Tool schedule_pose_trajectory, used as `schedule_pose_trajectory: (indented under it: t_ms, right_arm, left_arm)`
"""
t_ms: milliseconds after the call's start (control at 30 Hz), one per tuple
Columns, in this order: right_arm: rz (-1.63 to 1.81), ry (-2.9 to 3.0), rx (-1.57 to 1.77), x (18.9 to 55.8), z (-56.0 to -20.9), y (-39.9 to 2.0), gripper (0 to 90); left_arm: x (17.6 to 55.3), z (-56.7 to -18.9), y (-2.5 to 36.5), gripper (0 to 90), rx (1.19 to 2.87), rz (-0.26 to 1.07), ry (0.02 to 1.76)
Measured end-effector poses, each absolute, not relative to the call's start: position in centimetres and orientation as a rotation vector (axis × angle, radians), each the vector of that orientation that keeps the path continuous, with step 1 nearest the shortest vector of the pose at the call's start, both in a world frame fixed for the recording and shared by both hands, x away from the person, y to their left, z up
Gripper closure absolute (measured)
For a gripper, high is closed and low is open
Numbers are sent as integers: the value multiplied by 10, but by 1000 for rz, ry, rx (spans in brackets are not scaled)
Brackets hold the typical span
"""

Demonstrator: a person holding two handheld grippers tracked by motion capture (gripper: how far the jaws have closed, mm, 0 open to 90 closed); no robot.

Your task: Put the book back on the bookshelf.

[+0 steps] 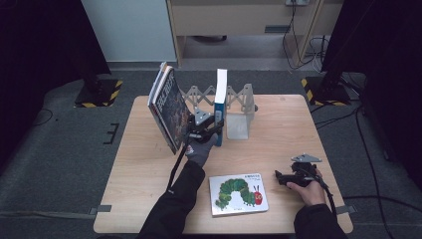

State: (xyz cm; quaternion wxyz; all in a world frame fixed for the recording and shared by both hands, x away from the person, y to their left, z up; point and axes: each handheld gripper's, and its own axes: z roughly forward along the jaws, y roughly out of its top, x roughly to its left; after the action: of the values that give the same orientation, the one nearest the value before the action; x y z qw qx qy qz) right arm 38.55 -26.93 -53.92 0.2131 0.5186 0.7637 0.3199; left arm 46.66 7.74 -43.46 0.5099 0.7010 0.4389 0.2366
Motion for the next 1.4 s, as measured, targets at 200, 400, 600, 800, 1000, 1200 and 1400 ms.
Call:
schedule_pose_trajectory:
  t_ms: [200, 400, 600, 800, 1000, 1200, 1400]
  right_arm:
    - [888, 2121, 1438, 386, -539, -269, 33]
    - [888, 2121, 1438, 385, -539, -269, 33]
    - [889, 2122, 1435, 385, -539, -269, 33]
    - [887, 2121, 1435, 385, -539, -269, 33]
    - [889, 2124, 1435, 385, -539, -269, 33]
    - [889, 2125, 1436, 385, -539, -269, 33]
    - [889, 2125, 1434, 385, -539, -269, 32]
  left_arm:
    - [467, -434, 71, 576, 1684, 572, 1061]
    - [466, -436, 72, 571, 1684, 590, 1052]
    - [463, -437, 76, 563, 1694, 616, 1048]
    - [457, -440, 78, 567, 1713, 613, 1023]
    - [455, -439, 81, 595, 1706, 607, 1009]
    - [456, -441, 85, 601, 1723, 613, 1011]
    - [460, -442, 84, 590, 1713, 611, 1030]
